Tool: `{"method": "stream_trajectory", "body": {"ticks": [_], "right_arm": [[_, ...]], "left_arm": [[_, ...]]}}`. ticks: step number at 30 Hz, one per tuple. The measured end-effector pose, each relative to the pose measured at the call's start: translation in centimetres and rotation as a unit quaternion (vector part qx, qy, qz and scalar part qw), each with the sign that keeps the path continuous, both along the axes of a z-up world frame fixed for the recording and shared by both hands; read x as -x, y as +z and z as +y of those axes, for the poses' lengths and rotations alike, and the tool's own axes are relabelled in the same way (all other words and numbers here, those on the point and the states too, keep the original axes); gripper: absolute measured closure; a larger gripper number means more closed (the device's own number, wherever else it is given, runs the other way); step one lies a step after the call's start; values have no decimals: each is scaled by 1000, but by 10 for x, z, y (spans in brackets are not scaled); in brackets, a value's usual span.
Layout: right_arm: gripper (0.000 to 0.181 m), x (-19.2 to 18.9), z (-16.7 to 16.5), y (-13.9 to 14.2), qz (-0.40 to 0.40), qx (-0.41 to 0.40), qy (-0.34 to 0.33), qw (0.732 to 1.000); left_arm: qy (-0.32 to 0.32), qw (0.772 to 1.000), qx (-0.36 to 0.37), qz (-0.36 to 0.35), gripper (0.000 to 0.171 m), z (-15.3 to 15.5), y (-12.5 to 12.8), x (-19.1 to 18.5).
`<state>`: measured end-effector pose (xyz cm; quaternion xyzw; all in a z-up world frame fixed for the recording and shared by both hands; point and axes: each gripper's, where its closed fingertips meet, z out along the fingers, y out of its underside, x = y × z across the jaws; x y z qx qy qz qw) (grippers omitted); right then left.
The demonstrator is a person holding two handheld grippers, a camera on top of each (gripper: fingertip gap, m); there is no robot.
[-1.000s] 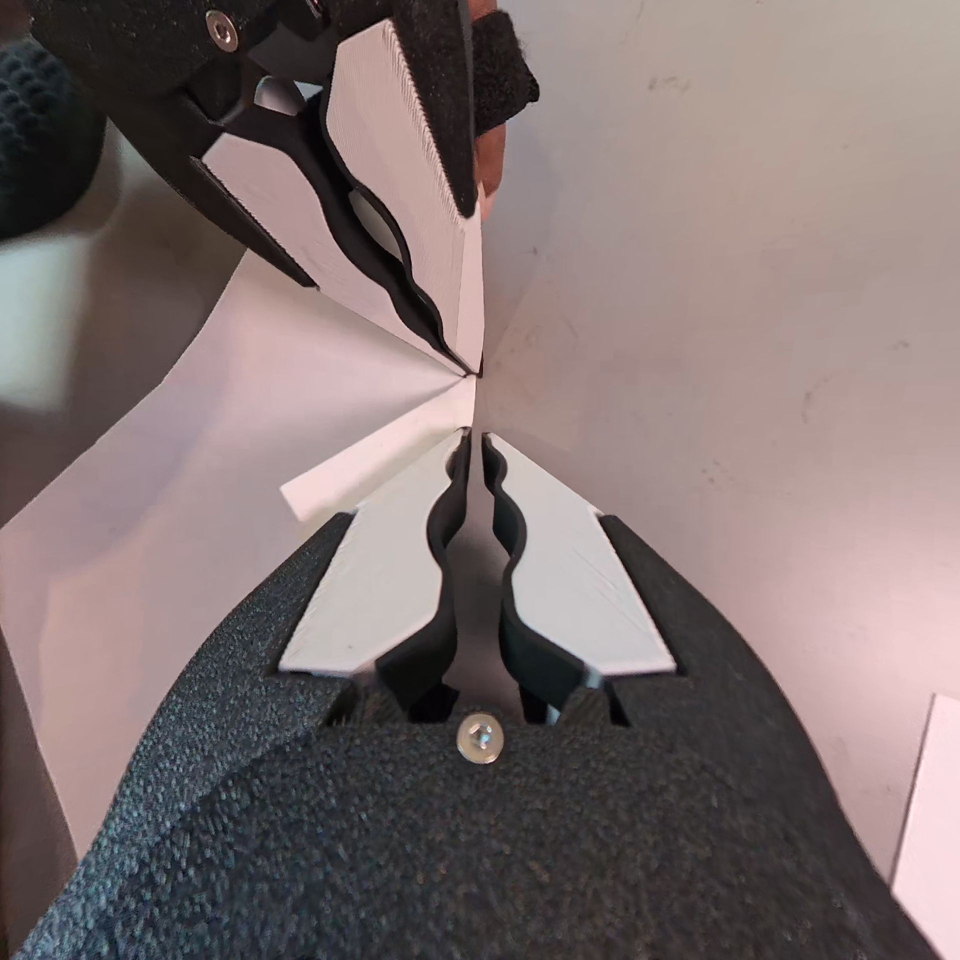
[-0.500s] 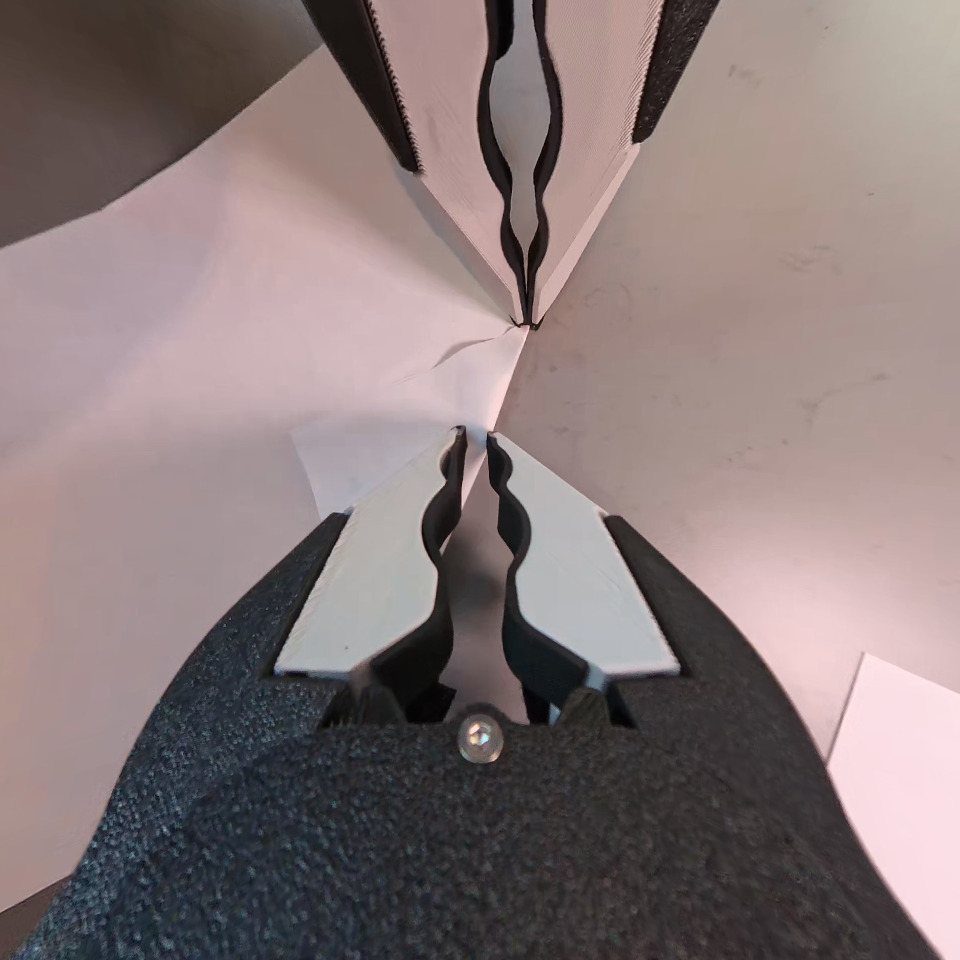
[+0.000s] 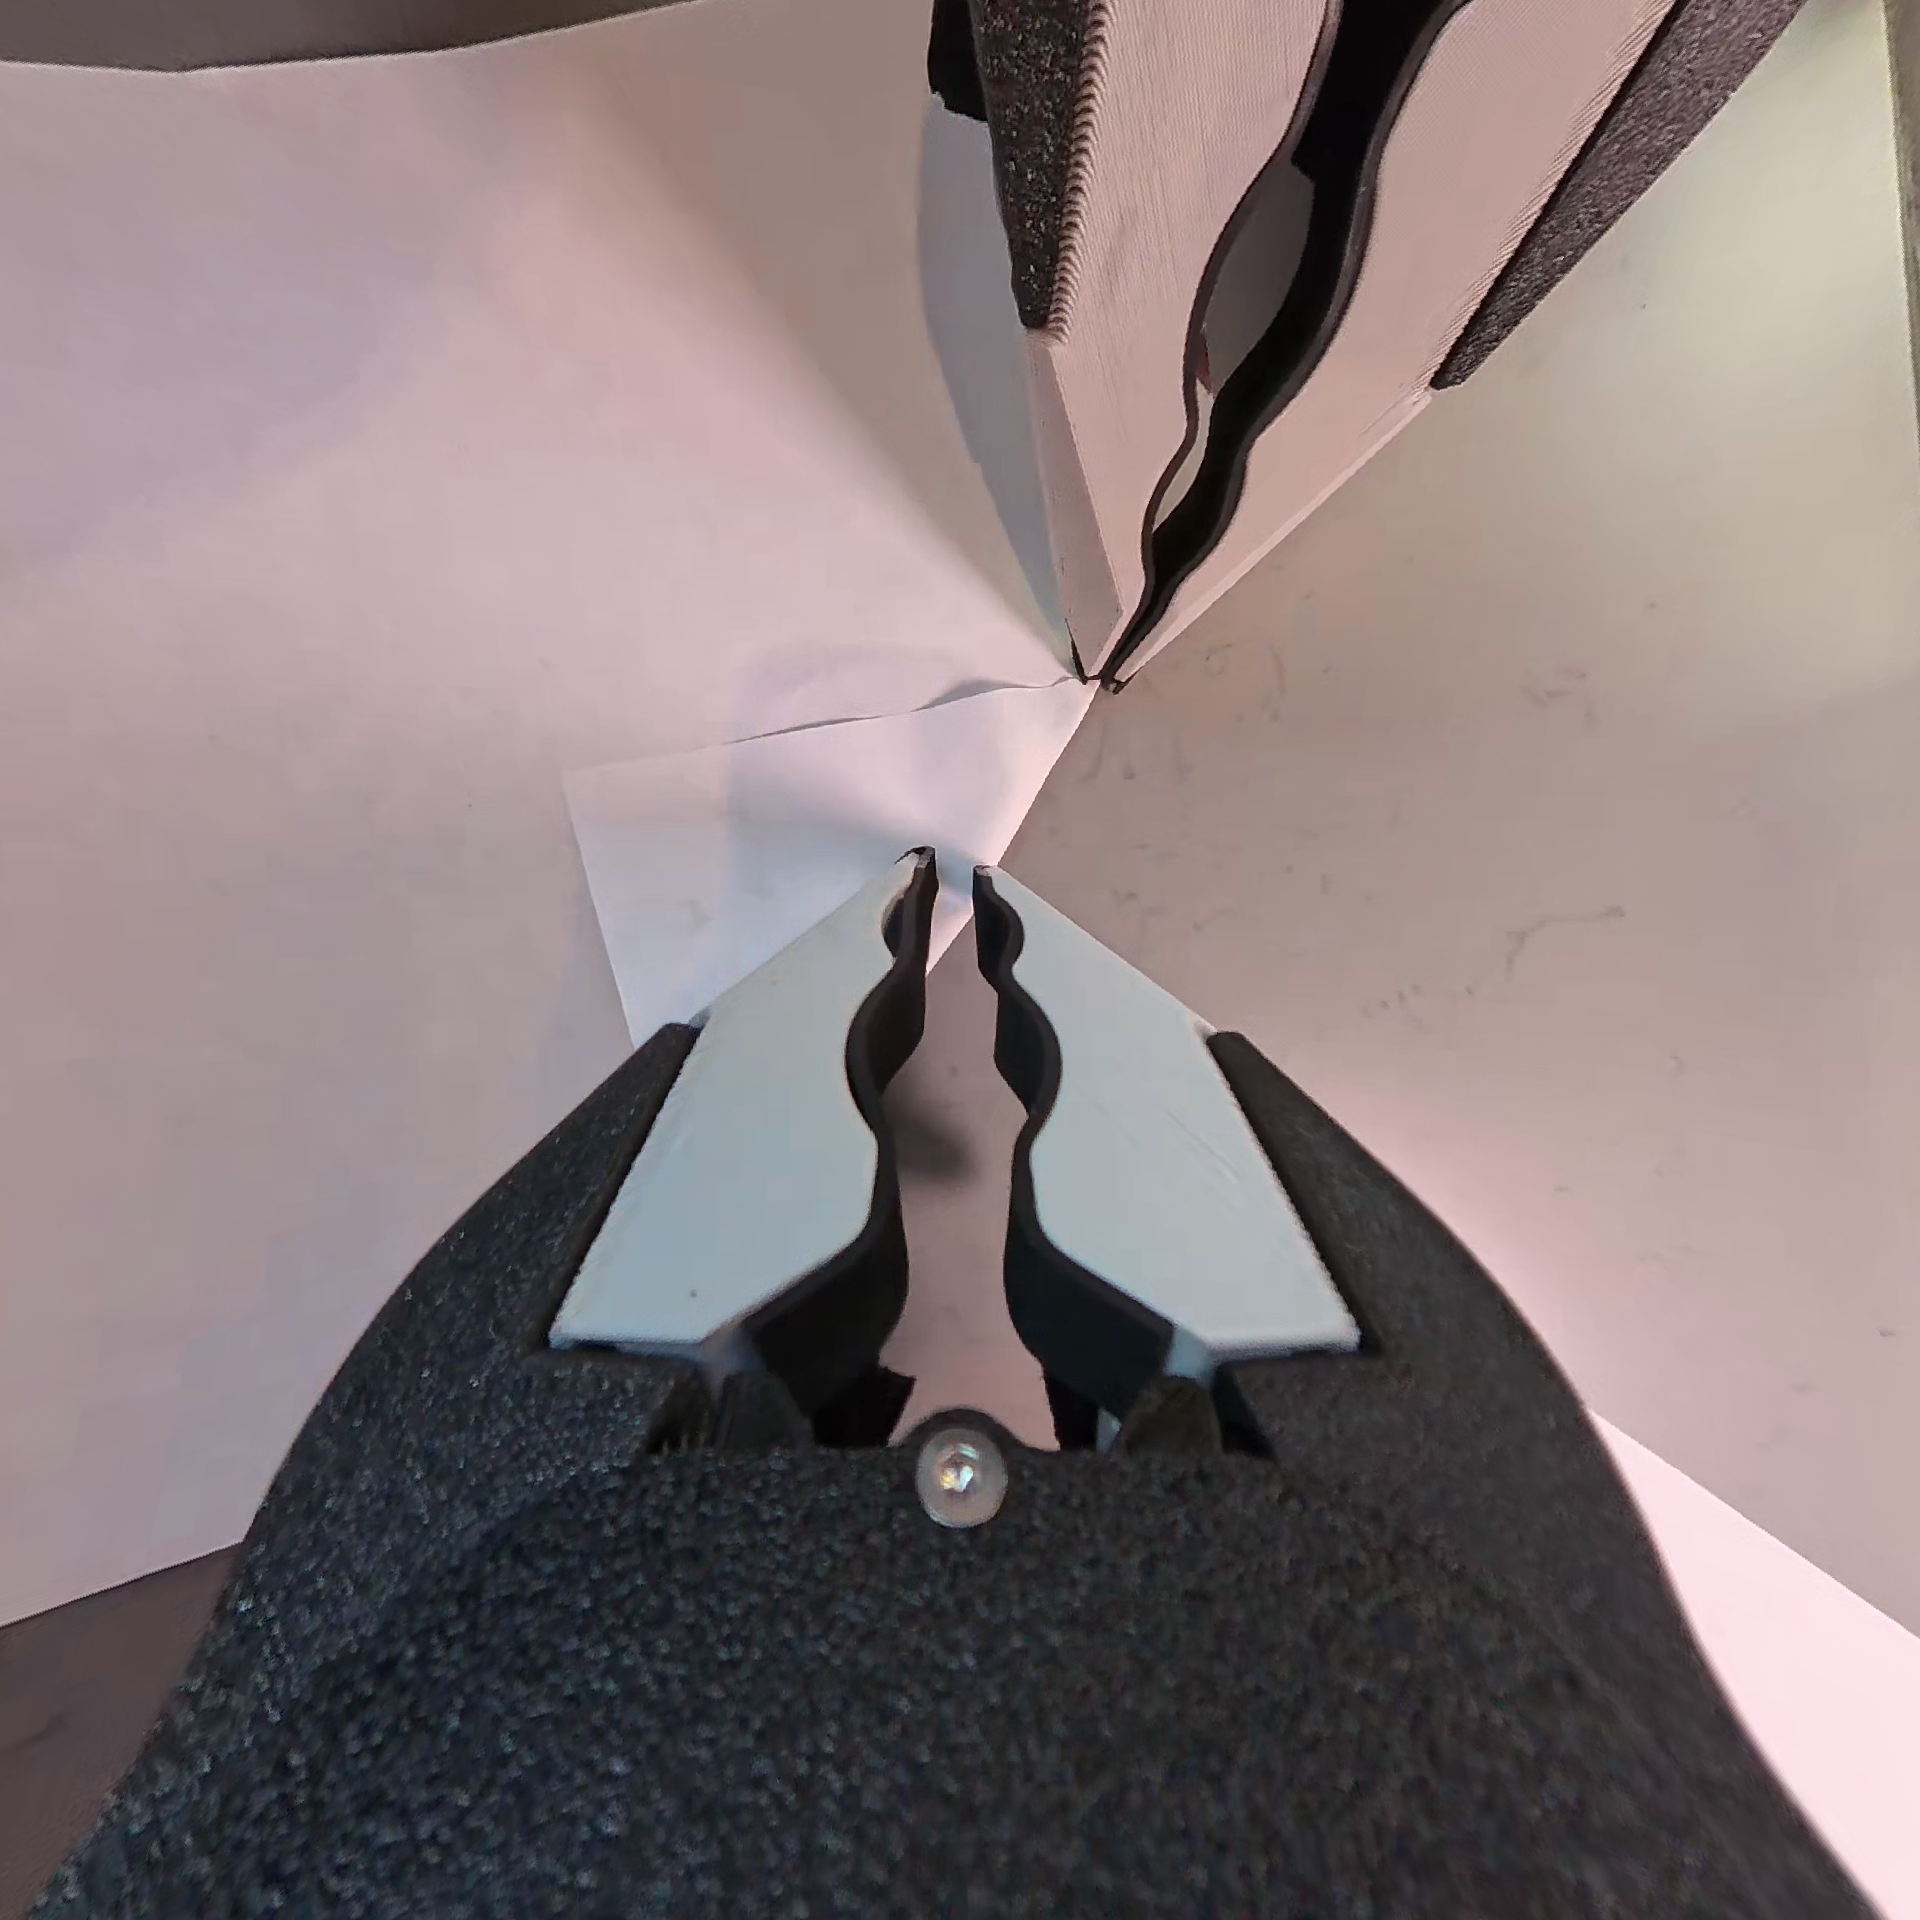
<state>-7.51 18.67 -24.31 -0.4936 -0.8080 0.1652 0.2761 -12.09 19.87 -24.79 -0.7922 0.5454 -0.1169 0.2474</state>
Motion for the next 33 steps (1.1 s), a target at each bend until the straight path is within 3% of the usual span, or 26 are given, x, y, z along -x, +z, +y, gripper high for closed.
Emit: {"method": "stream_trajectory", "body": {"ticks": [4, 11, 16, 21, 26, 30, 33], "right_arm": [[175, 0, 0, -1, 0, 8, 8, 1000], [176, 0, 0, -1, -2, 11, 12, 1000], [176, 0, 0, -1, 4, 14, 12, 1000], [176, 0, 0, -1, 18, 25, 7, 999], [174, 1, -1, 2, 13, 132, -22, 991], [178, 15, 3, 19, 35, 261, -63, 963], [181, 23, 9, 12, 20, 262, -78, 962]], "left_arm": [[11, 1000, 2, 1, 171, -3, 2, 1], [69, 992, 44, -95, 171, 2, 25, -13], [41, 997, 58, -28, 171, -5, 3, -12], [19, 998, 50, -17, 171, -5, 0, -11], [-8, 999, 23, 23, 171, -6, 0, -11], [-25, 999, 12, 34, 171, -6, -1, -12], [-24, 999, 5, 27, 171, -6, -1, -12]]}}
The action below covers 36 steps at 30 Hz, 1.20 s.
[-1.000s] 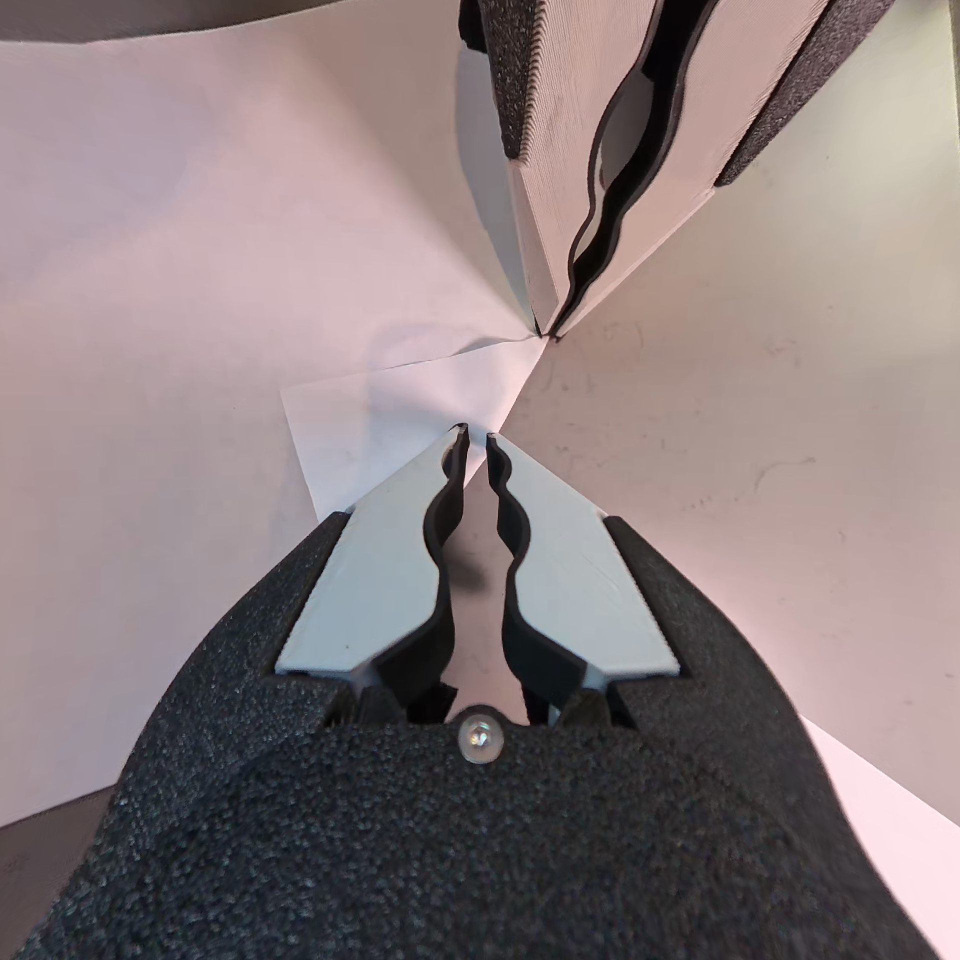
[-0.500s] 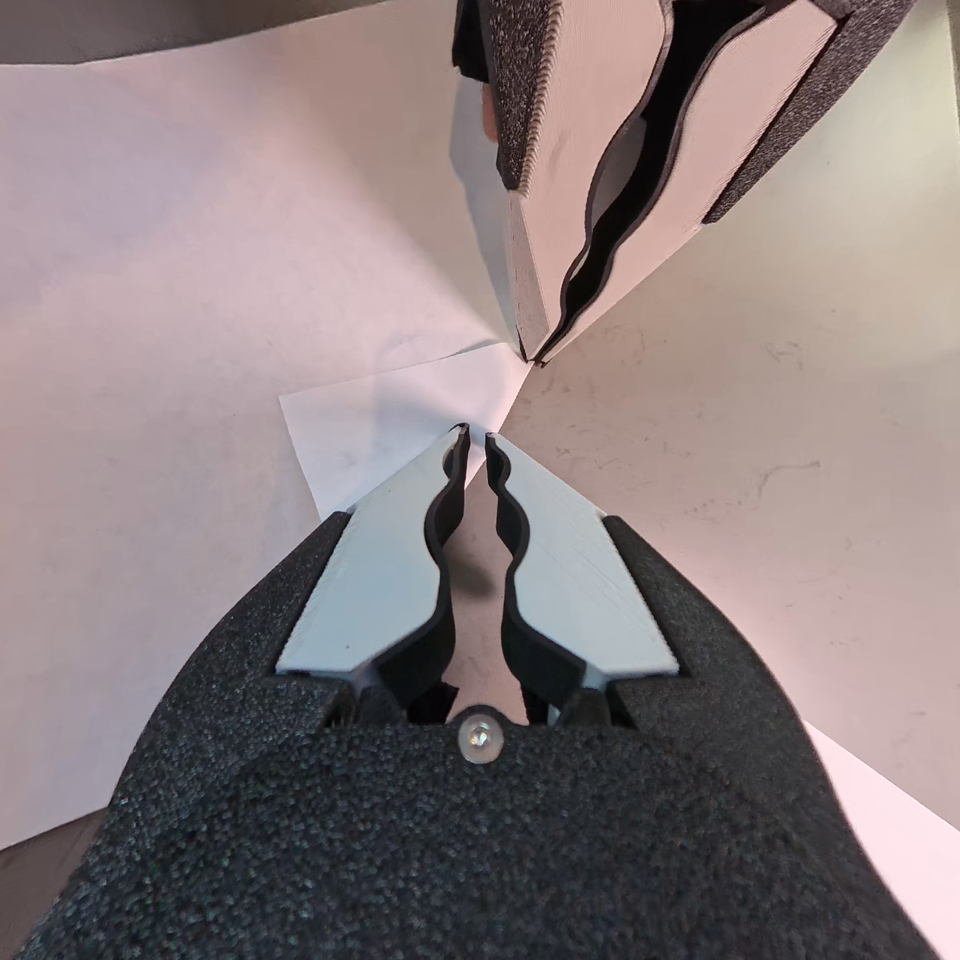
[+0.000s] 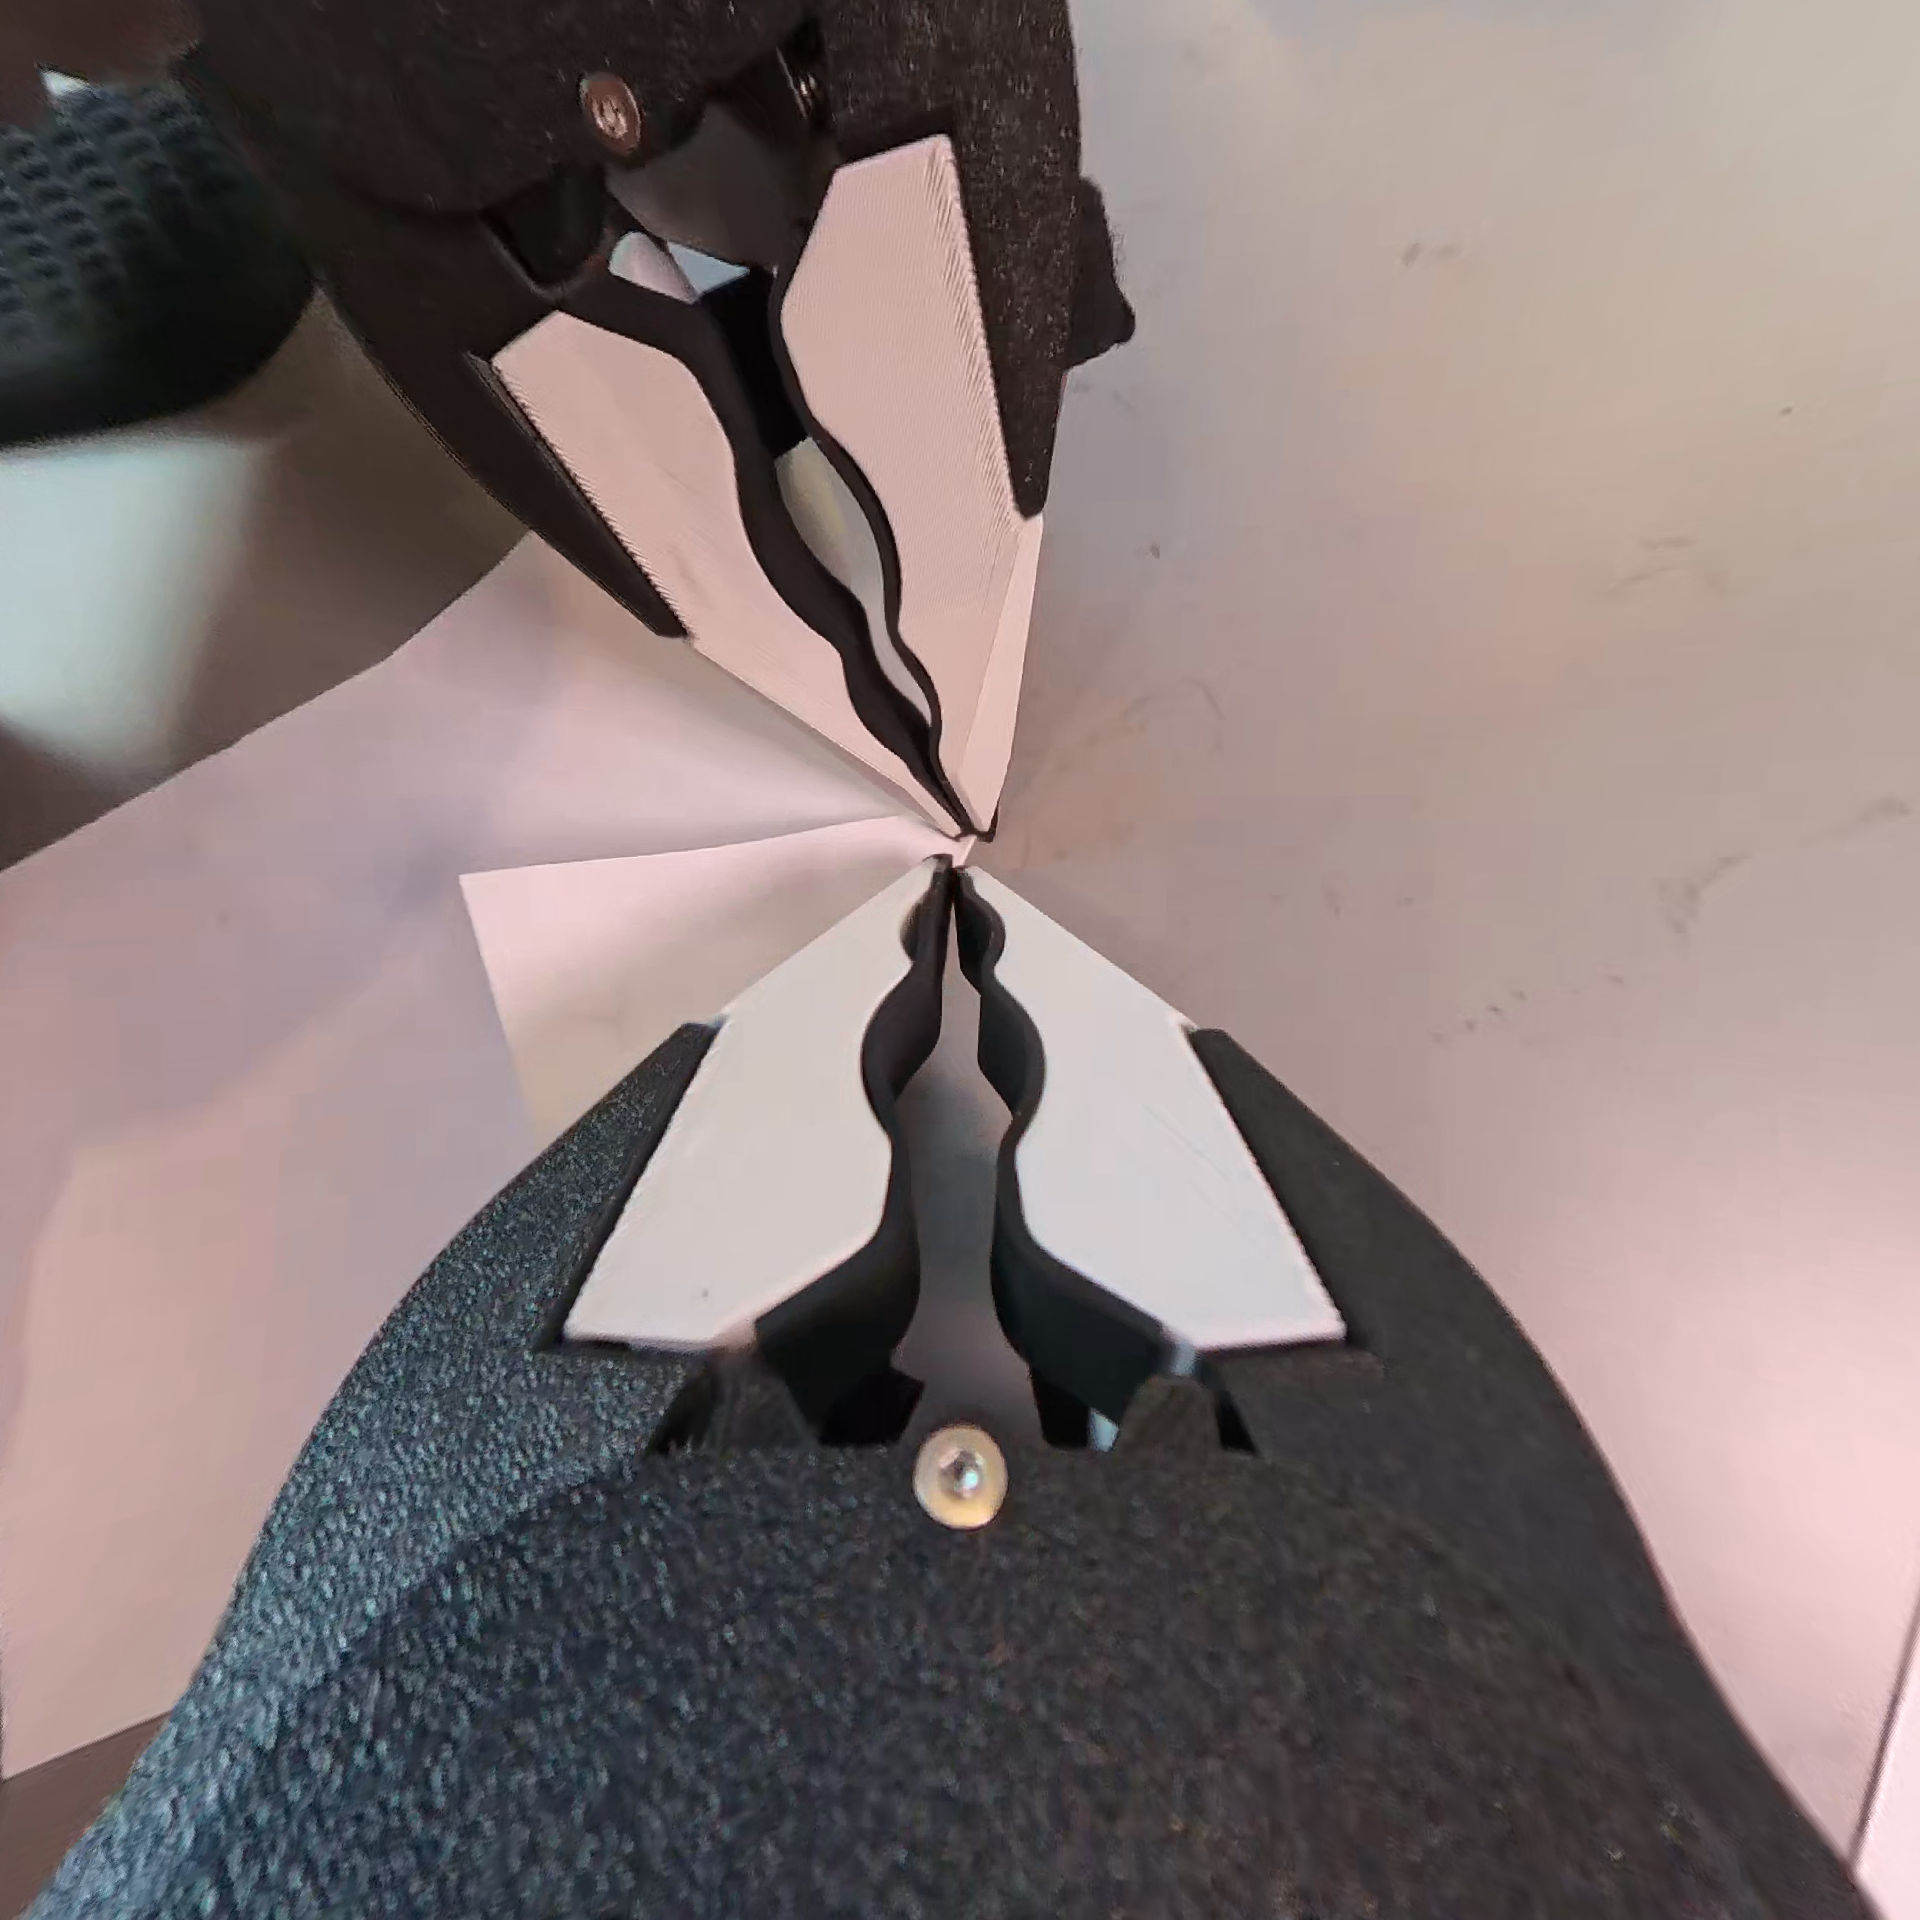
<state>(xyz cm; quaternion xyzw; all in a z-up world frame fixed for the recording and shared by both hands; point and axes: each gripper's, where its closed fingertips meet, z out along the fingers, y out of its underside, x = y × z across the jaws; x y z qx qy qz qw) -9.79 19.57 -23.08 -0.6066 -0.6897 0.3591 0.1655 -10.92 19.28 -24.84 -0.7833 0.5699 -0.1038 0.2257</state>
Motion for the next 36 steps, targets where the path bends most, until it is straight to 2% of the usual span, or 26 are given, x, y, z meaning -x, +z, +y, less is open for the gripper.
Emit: {"method": "stream_trajectory", "body": {"ticks": [3, 9, 15, 19, 25, 29, 36], "right_arm": [[181, 1, -4, -11, -27, -33, 13, 999], [181, 0, -3, -15, -67, -97, 19, 993], [181, -6, -4, -12, -88, -47, 1, 995], [181, -13, -4, -15, -96, -78, -2, 992], [181, -23, -8, -13, -99, -54, -8, 994], [181, -30, -10, -15, -96, -97, -5, 991], [181, -41, -14, -15, -96, -98, -7, 991]], "left_arm": [[3, 1000, -9, -6, 171, 0, 0, 0], [7, 1000, -6, -21, 171, 0, 0, 0], [14, 1000, -9, -21, 171, 0, 0, 0], [17, 1000, -4, -18, 171, 0, 0, 0], [20, 1000, 8, -23, 171, 0, 0, 0], [19, 1000, 7, -20, 171, 0, 0, 0], [24, 999, 8, -25, 171, 0, 0, 0]]}}
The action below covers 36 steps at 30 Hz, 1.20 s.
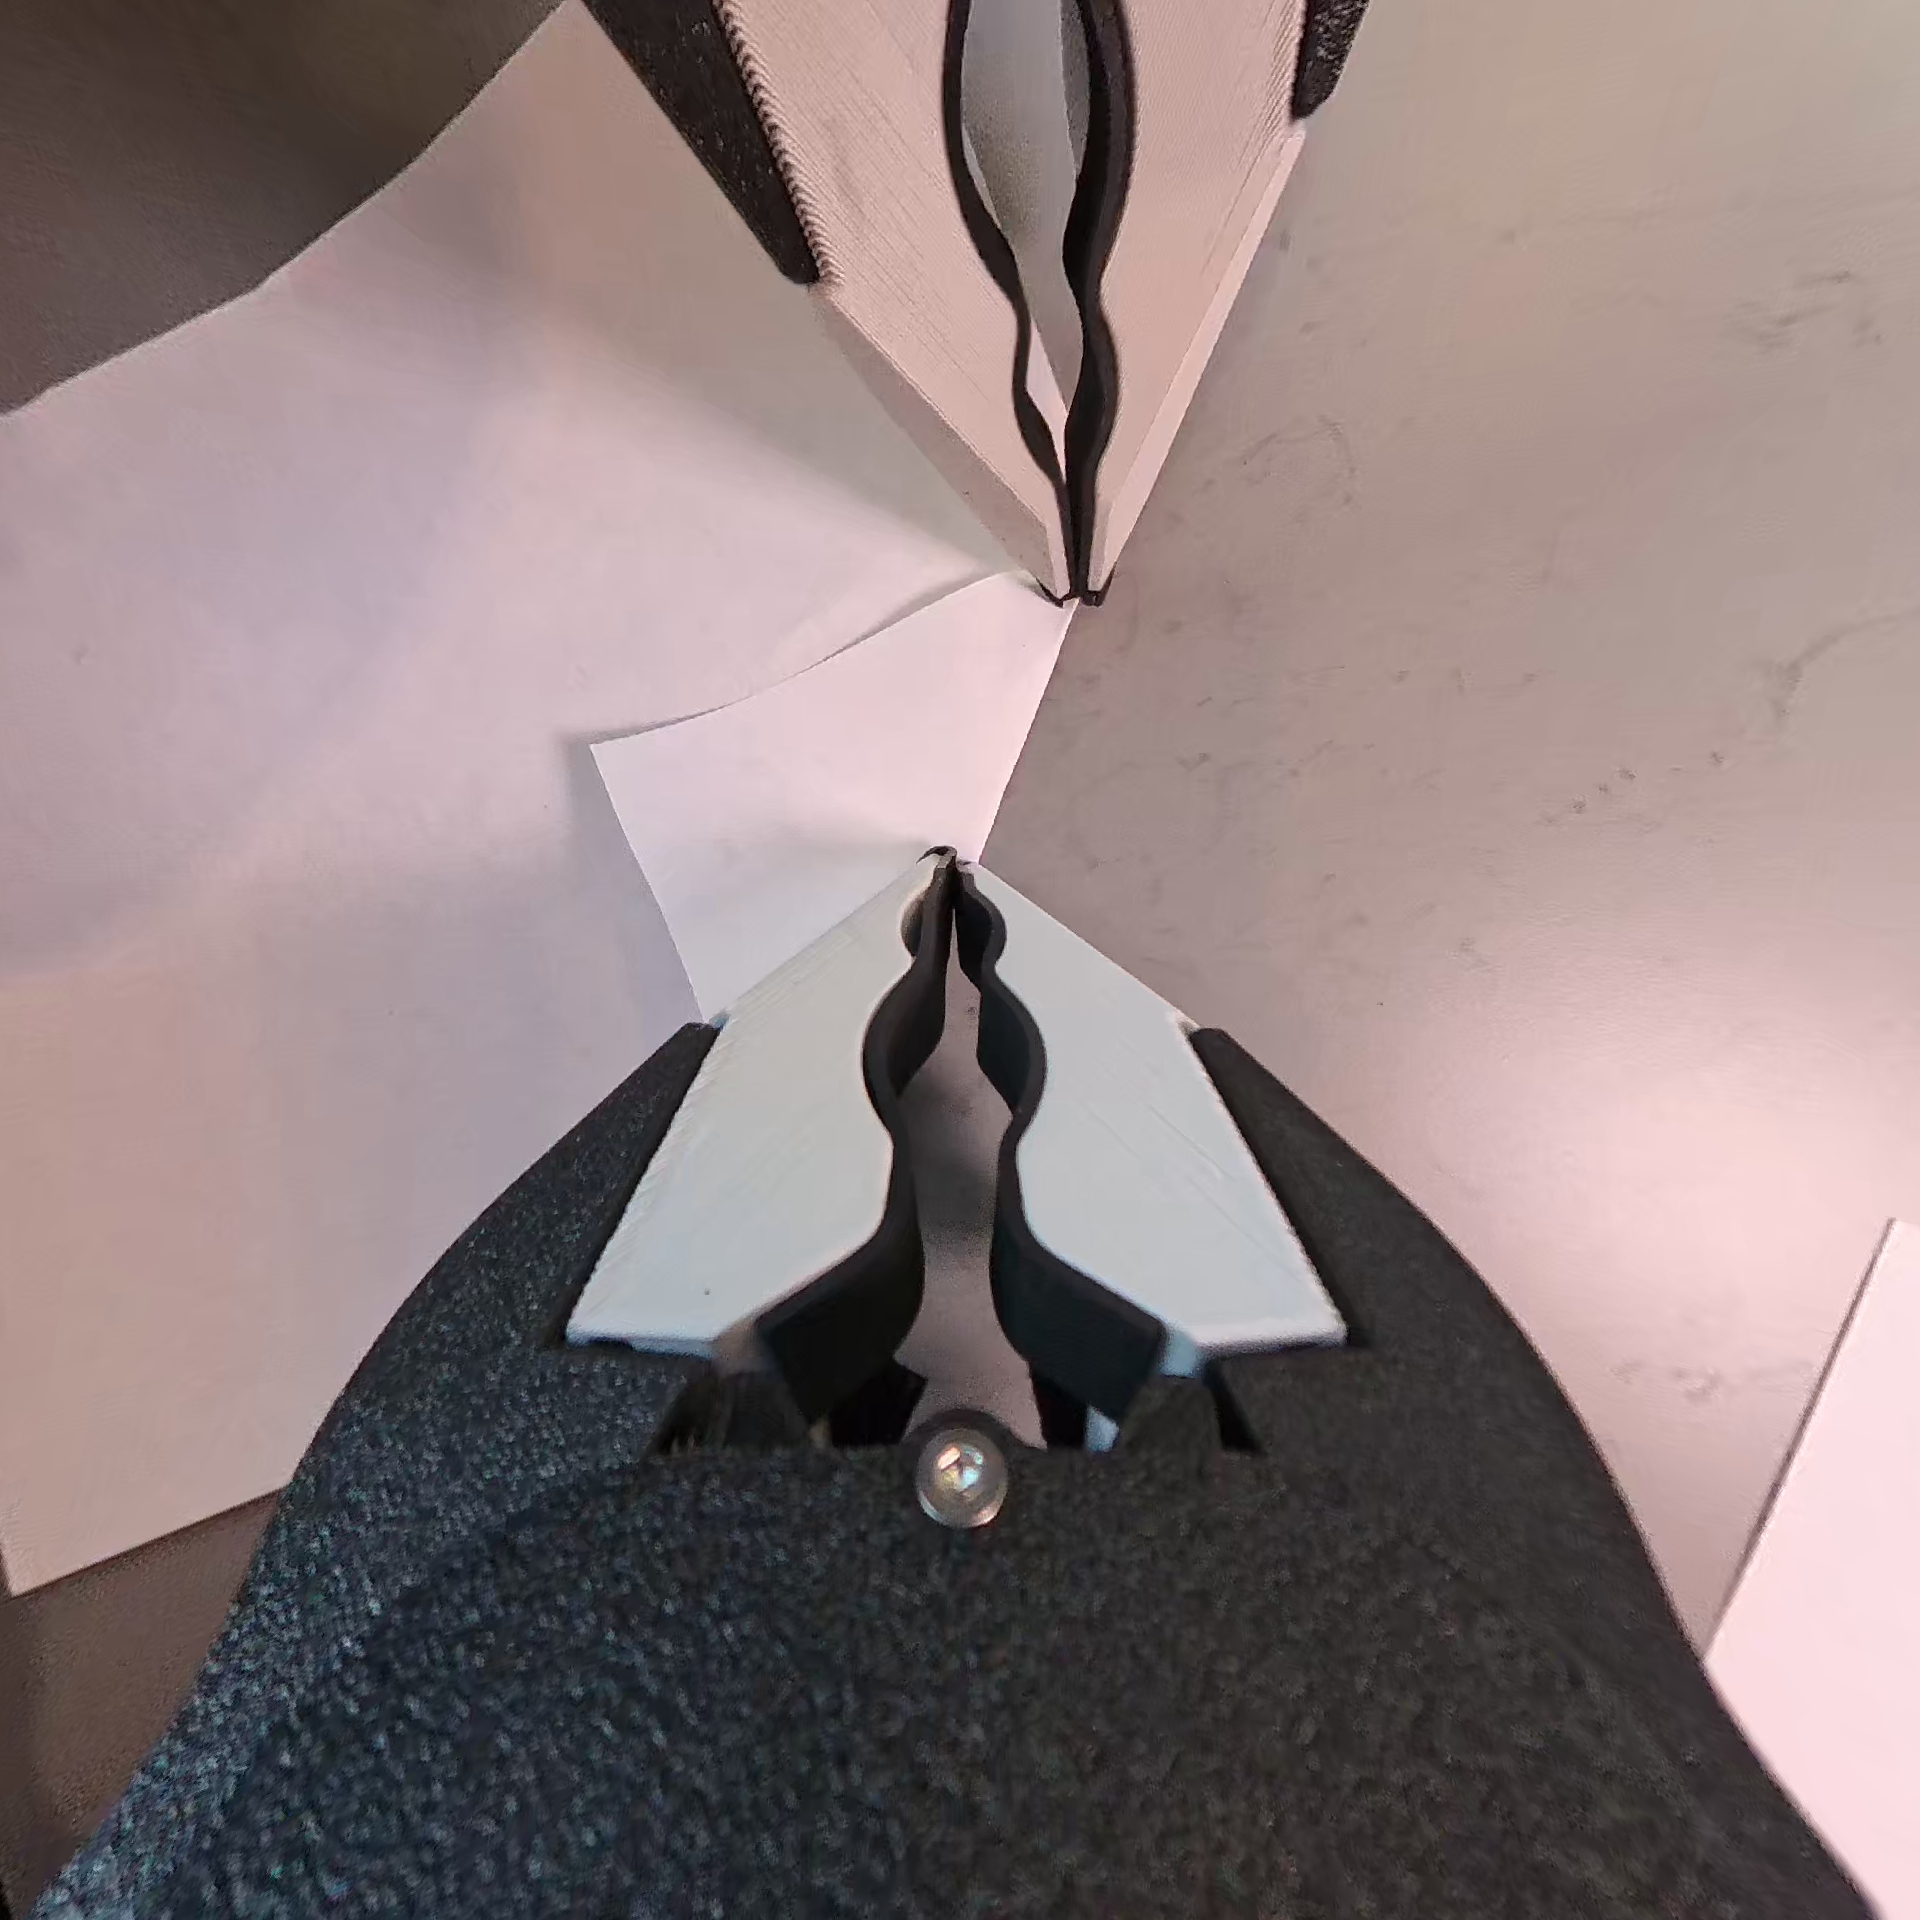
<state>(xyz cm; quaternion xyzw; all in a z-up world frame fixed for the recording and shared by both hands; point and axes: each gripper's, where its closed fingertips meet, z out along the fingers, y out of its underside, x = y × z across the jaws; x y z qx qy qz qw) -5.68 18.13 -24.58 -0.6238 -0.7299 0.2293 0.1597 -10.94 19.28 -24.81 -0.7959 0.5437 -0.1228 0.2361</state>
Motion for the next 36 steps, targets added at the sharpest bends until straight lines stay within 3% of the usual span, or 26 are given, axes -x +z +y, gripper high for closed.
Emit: {"method": "stream_trajectory", "body": {"ticks": [22, 36], "right_arm": [[181, -44, -11, 1, 26, 47, -62, 997], [181, -70, -31, 1, 35, -5, -83, 996]], "left_arm": [[12, 1000, -4, 1, 171, 0, 0, 0], [37, 999, -6, 2, 171, 1, 0, 0]]}}
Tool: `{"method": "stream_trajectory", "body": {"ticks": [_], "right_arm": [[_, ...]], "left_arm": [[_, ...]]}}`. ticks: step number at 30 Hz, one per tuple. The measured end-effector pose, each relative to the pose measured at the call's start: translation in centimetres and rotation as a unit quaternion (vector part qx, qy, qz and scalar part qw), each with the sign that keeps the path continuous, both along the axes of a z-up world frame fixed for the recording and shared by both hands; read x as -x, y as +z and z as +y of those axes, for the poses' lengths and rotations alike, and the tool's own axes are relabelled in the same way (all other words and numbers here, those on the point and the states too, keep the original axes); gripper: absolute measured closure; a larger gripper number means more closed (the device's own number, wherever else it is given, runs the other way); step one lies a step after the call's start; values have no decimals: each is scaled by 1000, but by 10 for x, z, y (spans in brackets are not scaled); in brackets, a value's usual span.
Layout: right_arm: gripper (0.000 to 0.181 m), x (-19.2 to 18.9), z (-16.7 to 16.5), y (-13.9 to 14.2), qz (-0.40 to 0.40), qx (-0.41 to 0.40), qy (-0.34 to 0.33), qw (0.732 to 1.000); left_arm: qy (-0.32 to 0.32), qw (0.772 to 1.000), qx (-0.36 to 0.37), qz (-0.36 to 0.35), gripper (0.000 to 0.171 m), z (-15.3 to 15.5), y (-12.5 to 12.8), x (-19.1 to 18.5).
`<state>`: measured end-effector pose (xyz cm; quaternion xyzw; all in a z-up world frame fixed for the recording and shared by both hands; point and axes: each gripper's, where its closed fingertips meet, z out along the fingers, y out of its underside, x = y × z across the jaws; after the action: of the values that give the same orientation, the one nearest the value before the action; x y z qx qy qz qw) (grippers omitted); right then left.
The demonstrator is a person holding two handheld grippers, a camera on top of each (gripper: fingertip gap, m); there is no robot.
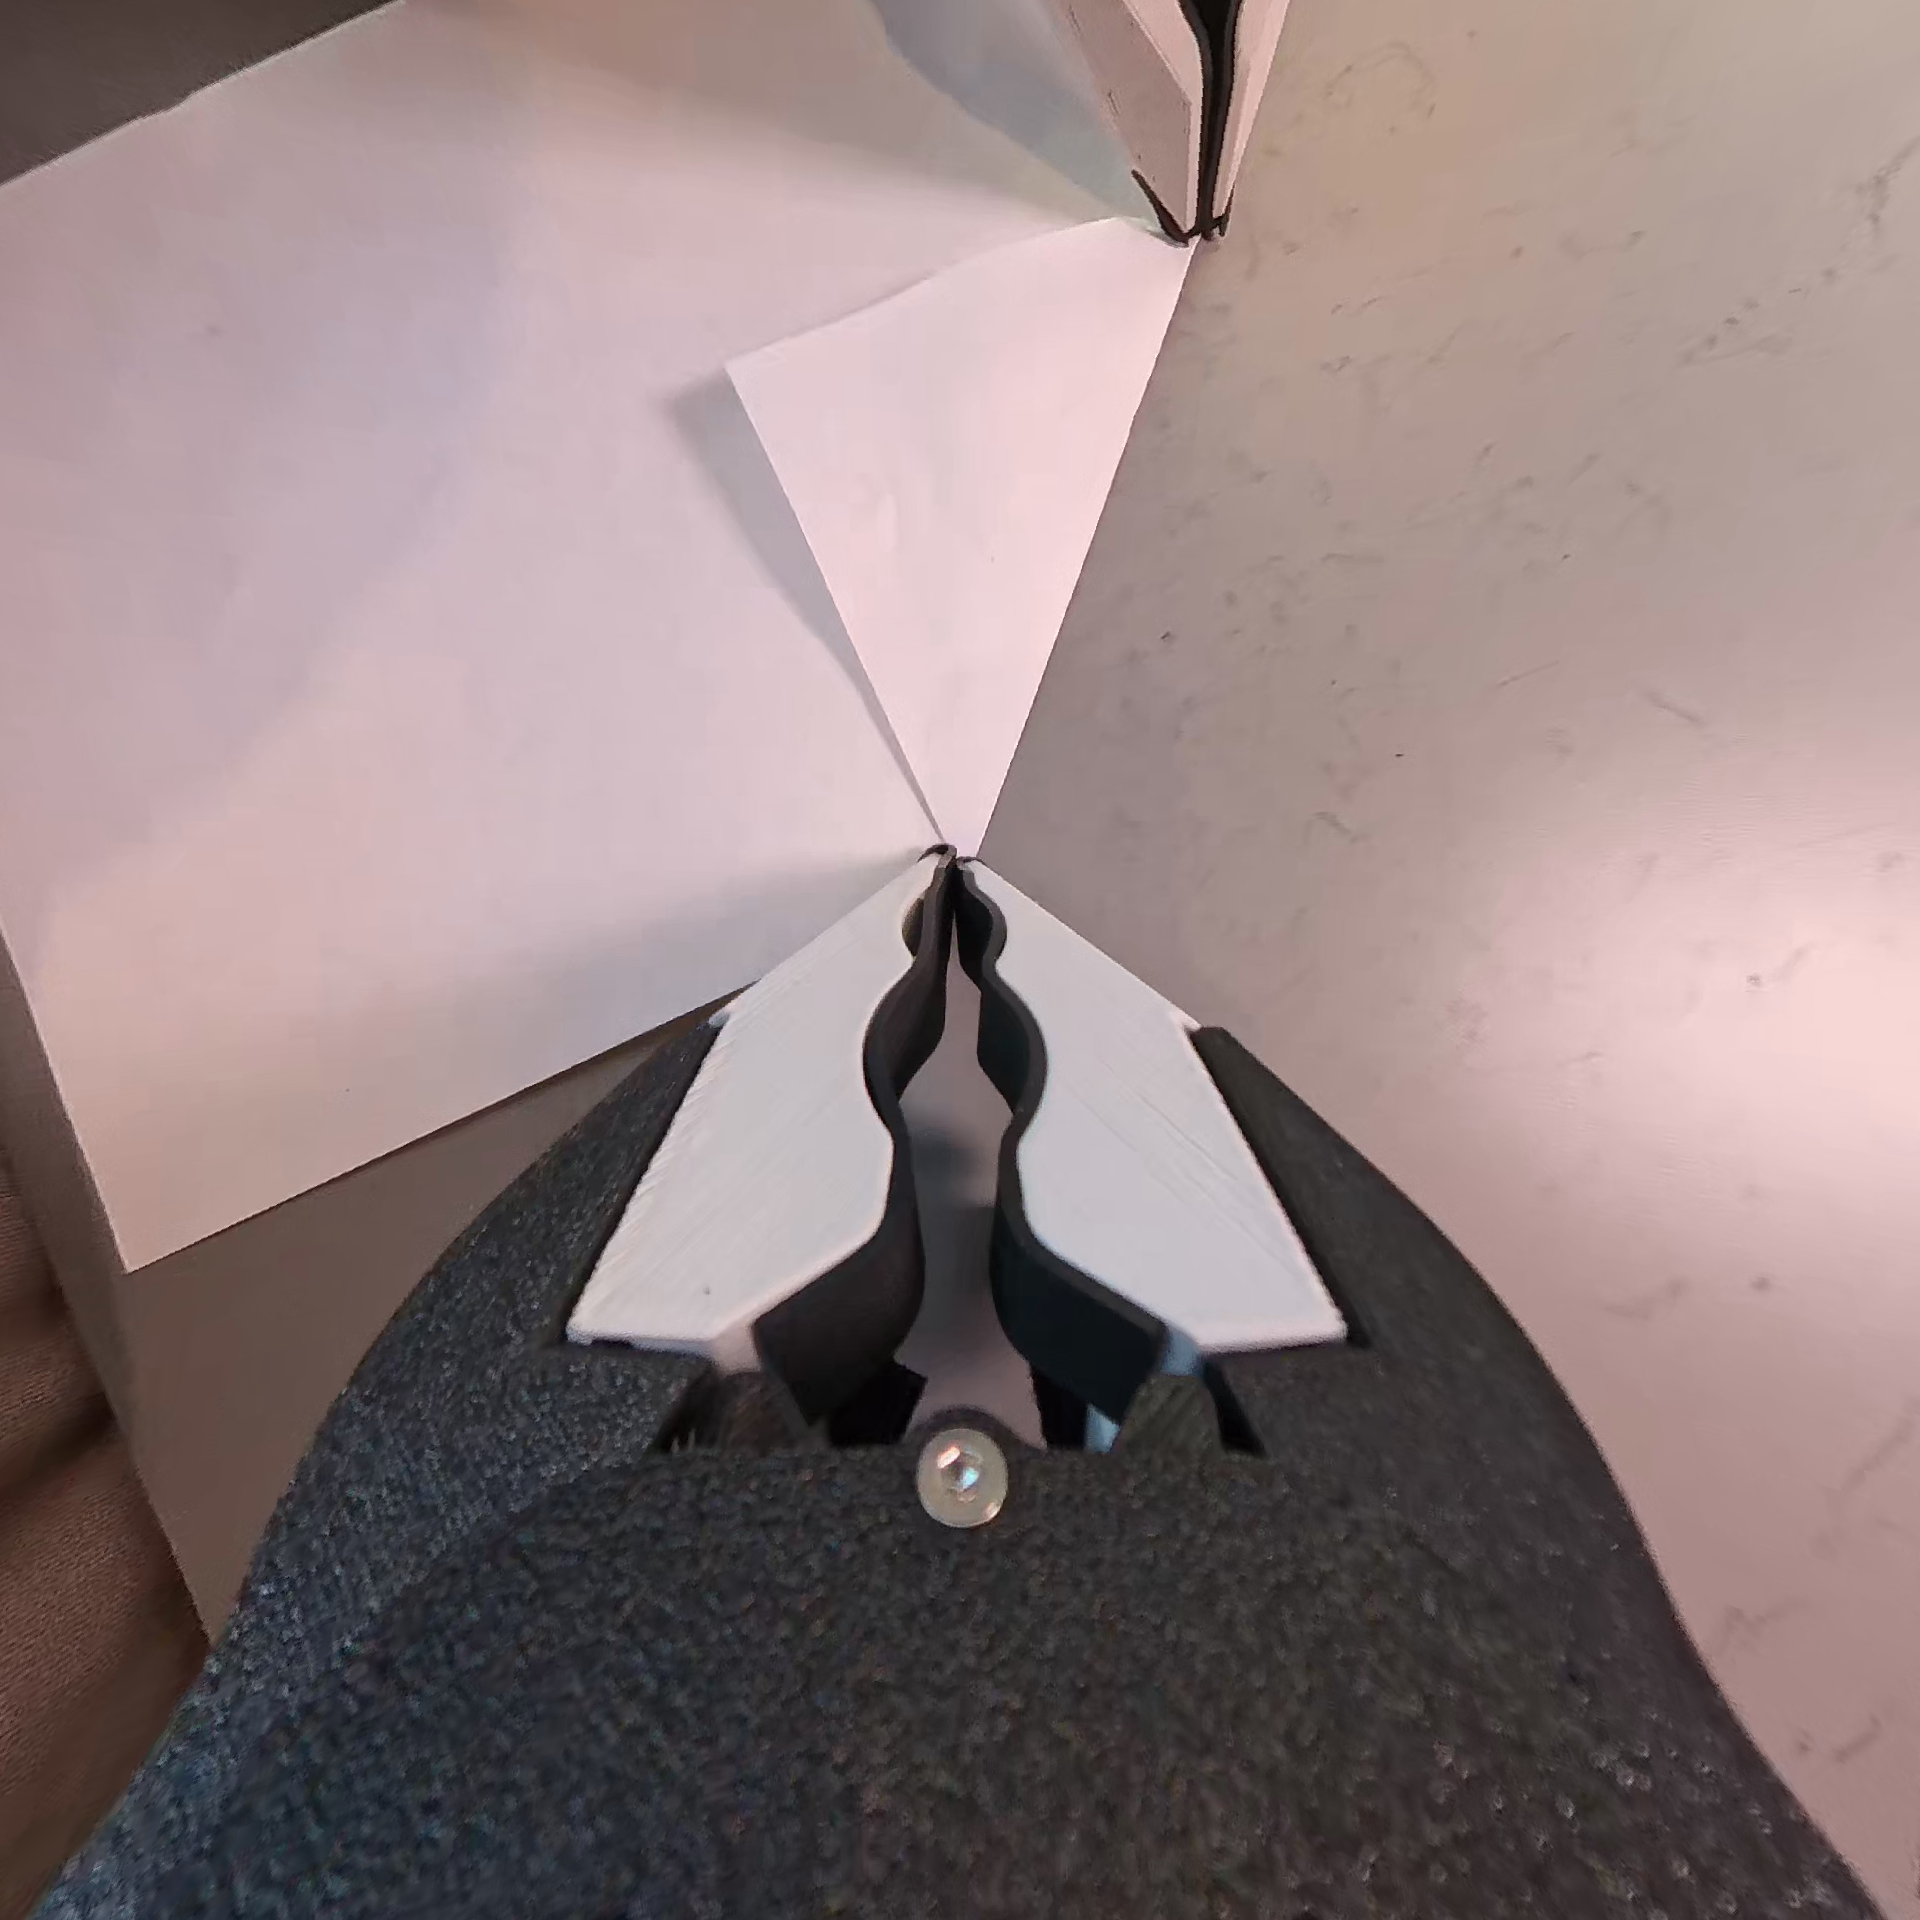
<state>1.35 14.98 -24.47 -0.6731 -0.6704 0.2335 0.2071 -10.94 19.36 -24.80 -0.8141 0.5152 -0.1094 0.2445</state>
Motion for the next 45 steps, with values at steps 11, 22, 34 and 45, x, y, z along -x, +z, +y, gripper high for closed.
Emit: {"method": "stream_trajectory", "body": {"ticks": [11, 22, 34, 45], "right_arm": [[167, 58, 11, 58, 121, -35, 30, 992], [165, 71, 15, 0, 25, -23, 43, 998], [160, 68, 10, 2, 7, 9, 89, 996], [170, 99, 33, 0, 30, -43, 176, 983]], "left_arm": [[26, 1000, 2, -11, 171, 1, 1, -2], [212, 952, 22, -219, 137, -21, 80, 47], [295, 935, -30, -193, 171, -58, 15, 30], [148, 977, -148, -32, 171, -54, 18, 14]]}}
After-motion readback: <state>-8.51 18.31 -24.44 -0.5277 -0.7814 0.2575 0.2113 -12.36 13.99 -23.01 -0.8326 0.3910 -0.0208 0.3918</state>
